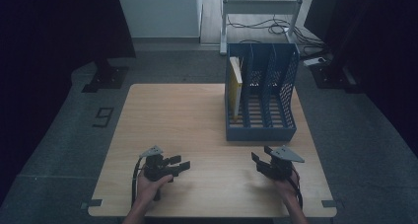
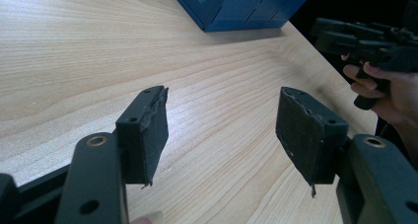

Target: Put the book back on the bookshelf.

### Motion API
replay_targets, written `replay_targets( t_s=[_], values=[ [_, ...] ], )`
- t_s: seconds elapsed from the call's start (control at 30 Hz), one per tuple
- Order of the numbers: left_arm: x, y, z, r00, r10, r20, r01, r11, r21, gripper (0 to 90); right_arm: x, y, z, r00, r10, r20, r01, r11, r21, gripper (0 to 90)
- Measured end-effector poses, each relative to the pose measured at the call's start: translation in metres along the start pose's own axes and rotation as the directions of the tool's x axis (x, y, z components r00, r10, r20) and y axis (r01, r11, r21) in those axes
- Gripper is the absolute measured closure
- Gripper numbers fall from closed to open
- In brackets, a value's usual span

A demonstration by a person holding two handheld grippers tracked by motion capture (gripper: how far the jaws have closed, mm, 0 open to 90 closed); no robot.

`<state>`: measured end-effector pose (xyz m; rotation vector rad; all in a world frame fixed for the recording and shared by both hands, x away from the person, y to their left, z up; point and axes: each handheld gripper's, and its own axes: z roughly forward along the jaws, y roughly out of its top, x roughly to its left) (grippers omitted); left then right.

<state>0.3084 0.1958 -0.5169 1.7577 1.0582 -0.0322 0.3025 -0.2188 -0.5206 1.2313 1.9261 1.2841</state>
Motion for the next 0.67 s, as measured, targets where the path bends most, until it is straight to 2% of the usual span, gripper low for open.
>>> replay_targets(
  t_s=[0.3,0.67],
  values=[
    [-0.0003,0.0005,-0.0015,1.0,0.003,-0.002,-0.003,1.0,-0.005,36.5,-0.0006,-0.0111,0.0096,1.0,-0.001,0.0,0.001,0.998,0.06,39.3],
    [-0.0011,0.0003,-0.0003,0.9999,0.008,-0.006,-0.008,1.0,0.0,36.4,-0.001,-0.0116,0.0093,1.0,-0.005,-0.001,0.005,0.998,0.062,39.1]
  ],
)
